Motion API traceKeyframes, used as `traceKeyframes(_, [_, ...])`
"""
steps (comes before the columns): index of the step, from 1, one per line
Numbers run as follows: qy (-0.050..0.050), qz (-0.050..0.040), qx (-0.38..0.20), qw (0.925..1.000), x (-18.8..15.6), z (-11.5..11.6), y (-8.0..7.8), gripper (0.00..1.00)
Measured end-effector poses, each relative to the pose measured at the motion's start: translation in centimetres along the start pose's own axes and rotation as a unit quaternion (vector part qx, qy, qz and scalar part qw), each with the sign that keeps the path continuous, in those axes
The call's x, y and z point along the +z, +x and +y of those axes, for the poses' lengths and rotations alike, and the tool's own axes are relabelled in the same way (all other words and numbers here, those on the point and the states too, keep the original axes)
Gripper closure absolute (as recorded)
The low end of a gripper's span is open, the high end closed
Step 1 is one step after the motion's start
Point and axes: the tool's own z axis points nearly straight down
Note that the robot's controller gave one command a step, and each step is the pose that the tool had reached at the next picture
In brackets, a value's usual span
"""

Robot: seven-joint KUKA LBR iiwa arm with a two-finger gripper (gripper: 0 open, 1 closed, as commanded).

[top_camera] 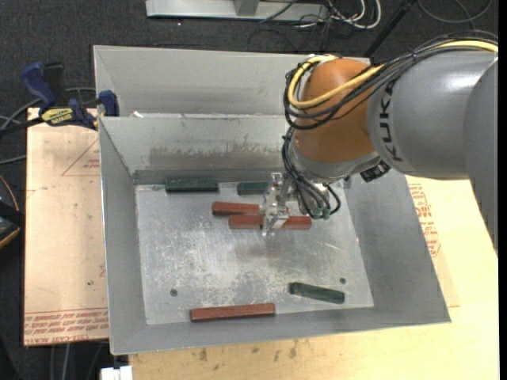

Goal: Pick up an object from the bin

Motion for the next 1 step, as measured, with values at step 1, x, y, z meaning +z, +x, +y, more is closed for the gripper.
traceKeyframes(1, [-0.001,-0.0055,0.000,1.0000,-5.13,0.04,1.16,1.00])
